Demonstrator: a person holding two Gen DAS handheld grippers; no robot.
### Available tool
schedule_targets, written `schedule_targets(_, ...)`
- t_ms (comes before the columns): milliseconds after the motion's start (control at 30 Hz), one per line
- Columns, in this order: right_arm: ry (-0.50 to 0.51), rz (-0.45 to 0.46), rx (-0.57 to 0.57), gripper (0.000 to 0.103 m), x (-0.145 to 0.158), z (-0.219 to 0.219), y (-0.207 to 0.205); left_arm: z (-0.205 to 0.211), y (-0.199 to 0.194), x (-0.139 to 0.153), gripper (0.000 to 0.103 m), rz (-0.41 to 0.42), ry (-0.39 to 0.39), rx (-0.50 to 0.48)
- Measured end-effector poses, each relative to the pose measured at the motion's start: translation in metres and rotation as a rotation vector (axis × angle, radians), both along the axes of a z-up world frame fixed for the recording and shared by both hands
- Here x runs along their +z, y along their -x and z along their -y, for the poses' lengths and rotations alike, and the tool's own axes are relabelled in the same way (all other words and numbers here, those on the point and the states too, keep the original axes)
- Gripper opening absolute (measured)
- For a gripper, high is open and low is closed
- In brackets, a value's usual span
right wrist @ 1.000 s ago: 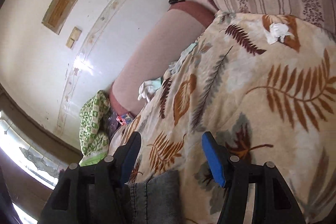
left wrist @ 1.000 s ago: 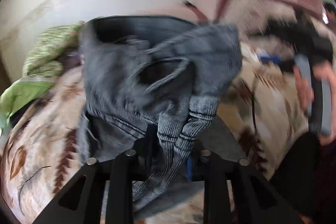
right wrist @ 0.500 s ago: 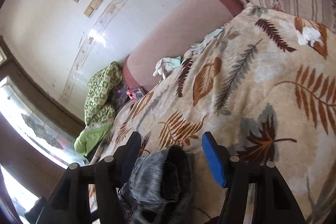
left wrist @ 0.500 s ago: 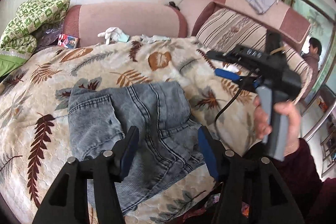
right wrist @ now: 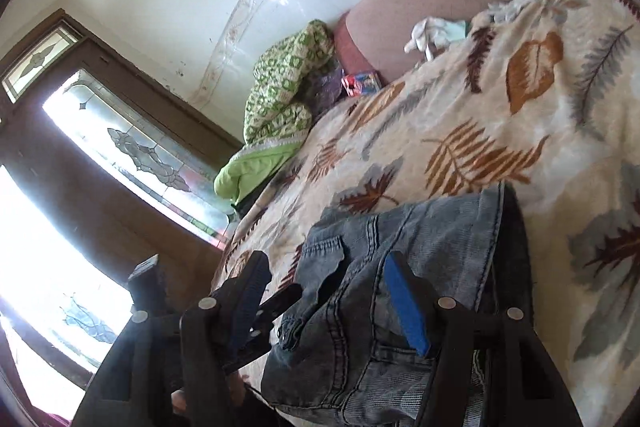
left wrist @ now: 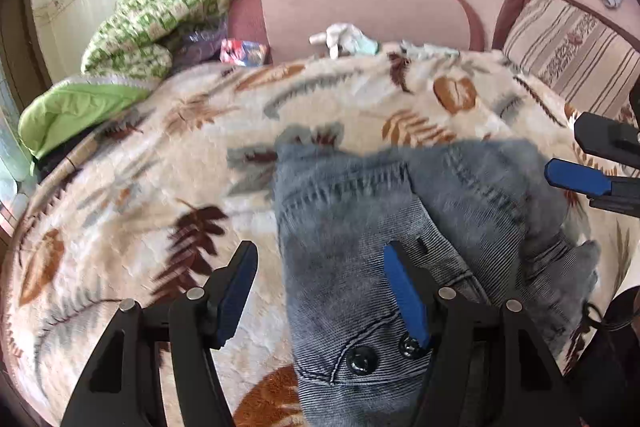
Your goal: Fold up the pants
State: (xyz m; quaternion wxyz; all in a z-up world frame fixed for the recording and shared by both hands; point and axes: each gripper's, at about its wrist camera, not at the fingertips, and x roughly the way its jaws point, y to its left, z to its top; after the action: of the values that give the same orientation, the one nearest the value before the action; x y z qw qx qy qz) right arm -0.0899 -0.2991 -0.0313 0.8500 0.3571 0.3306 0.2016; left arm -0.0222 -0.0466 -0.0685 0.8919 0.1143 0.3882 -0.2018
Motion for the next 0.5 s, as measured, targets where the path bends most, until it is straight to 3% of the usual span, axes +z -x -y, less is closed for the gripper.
schedule_targets(167,-0.090,-0.195,0.050,0.064,-0.042,0.004,-0.010,-0.018,-0.010,-0.013,0.079,-0.034,0.057,0.008)
schedule_targets(267,-0.132,-0.225,0.053,0.064,-0.056,0.008,0.000,-0.025,-0.016,-0.016,0.082,-0.066,0.096,0.010)
schedule_targets(500,0.037,-0.247,0.103,0.065,-0.062,-0.018,0.040,-0.026,-0.015,-0.014,0.082,-0.078,0.109,0.004)
